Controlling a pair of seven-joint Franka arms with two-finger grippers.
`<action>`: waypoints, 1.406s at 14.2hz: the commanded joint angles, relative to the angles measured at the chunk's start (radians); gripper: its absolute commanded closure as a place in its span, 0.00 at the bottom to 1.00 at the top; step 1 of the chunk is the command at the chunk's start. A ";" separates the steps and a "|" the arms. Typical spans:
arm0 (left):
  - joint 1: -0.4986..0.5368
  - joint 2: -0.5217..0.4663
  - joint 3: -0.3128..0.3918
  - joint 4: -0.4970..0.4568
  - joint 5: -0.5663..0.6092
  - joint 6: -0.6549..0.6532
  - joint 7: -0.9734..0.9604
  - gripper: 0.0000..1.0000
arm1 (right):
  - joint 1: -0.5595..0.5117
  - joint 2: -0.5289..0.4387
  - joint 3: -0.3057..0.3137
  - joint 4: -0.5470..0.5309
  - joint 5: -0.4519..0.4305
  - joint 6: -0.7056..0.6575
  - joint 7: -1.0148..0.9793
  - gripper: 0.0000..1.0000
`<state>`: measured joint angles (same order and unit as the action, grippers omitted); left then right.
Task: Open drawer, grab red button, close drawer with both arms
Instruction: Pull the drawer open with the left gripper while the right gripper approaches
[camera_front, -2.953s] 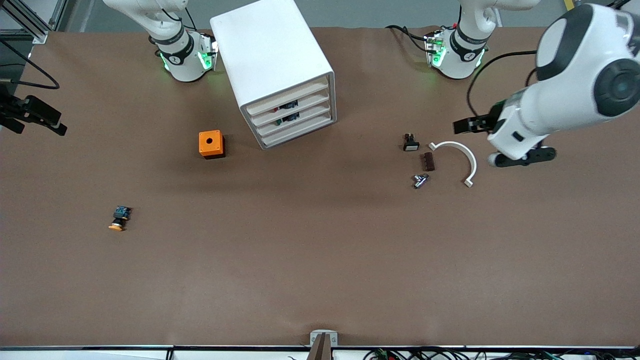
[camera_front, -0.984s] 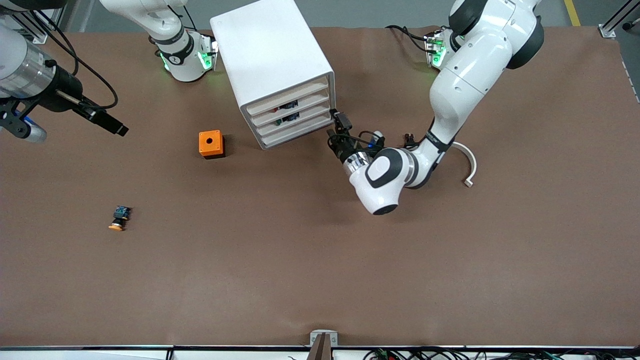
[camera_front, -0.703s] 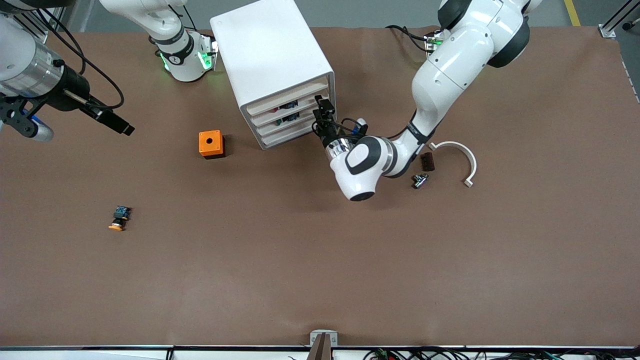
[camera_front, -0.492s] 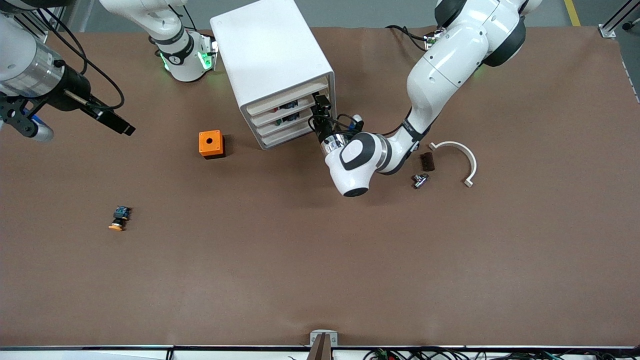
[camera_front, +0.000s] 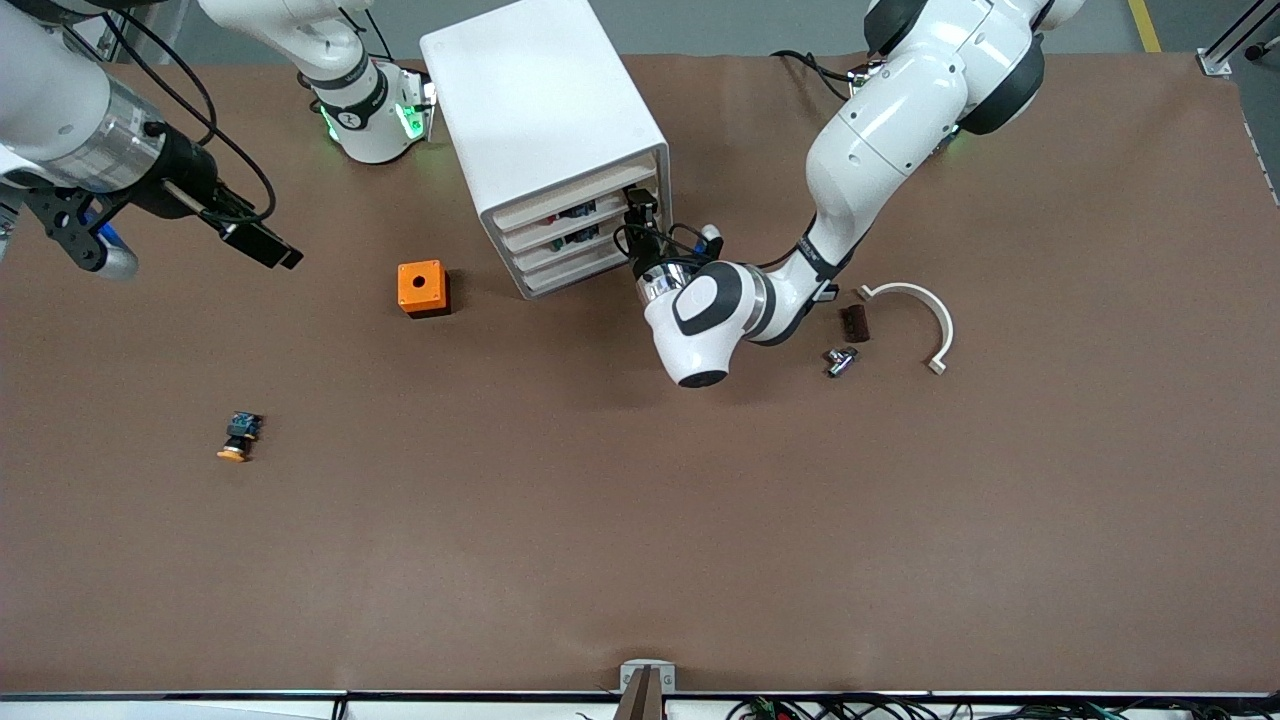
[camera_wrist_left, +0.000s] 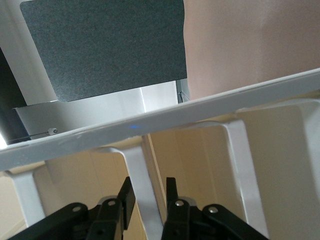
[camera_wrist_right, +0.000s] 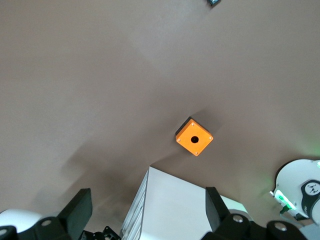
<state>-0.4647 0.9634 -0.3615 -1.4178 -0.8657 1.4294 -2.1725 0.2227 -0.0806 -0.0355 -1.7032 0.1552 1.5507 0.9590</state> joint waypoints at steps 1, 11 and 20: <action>-0.003 0.006 0.001 0.011 -0.023 -0.009 -0.018 0.77 | 0.053 0.005 -0.009 0.000 0.018 0.011 0.088 0.00; 0.017 0.006 0.045 0.017 -0.053 0.014 -0.024 0.90 | 0.204 0.056 -0.009 -0.001 0.011 0.101 0.332 0.00; 0.075 0.006 0.150 0.037 -0.156 0.048 -0.021 0.87 | 0.360 0.113 -0.011 -0.019 -0.028 0.212 0.555 0.00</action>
<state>-0.4056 0.9621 -0.2293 -1.4010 -1.0083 1.4250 -2.2055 0.5382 0.0244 -0.0355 -1.7090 0.1499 1.7294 1.4523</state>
